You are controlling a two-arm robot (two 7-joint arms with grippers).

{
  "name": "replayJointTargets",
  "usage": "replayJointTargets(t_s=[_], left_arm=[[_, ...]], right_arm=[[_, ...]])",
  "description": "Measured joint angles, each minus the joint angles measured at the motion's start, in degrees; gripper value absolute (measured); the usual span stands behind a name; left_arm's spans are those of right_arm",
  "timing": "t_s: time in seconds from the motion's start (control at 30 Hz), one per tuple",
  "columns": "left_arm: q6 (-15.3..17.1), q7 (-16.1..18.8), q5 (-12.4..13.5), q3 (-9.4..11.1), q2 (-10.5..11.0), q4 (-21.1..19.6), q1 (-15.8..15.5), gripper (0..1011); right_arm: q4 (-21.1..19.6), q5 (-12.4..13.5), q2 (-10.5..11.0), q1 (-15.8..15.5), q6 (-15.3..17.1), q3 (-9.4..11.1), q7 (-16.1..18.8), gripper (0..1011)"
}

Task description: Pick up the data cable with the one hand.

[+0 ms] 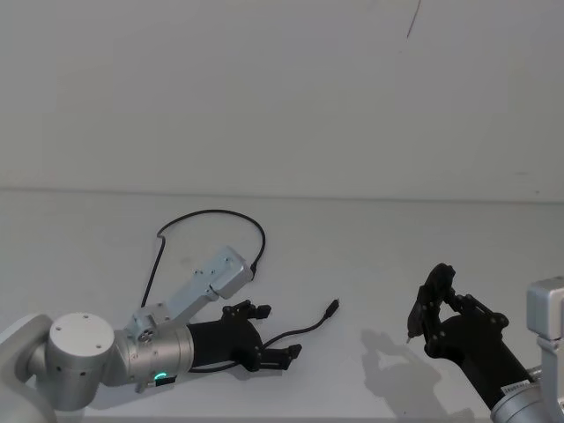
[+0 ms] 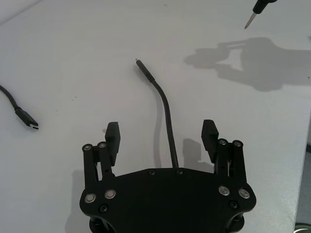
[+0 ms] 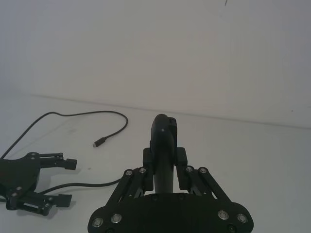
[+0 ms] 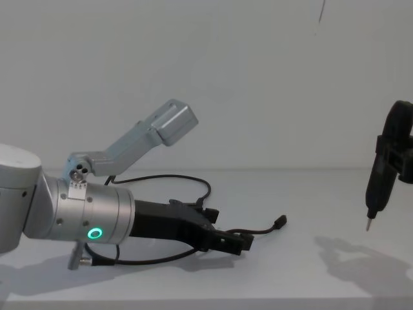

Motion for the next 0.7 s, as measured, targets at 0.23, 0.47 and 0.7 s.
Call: replayJointTargets(t_s=[0.23, 0.47, 0.7], left_arm=[[0.0, -0.1, 0.2, -0.3, -0.1, 0.3, 0.0, 826], [-0.1, -0.1, 0.2, -0.4, -0.2, 0.4, 0.0, 597], [-0.1, -0.2, 0.3, -0.5, -0.2, 0.5, 0.0, 396]], right_arm=[[0.0, 0.0, 0.0, 0.0, 0.0, 0.0, 0.0, 269], [0.0, 0.0, 0.0, 0.0, 0.0, 0.0, 0.0, 269], [0.0, 0.0, 0.0, 0.0, 0.0, 0.0, 0.0, 269]])
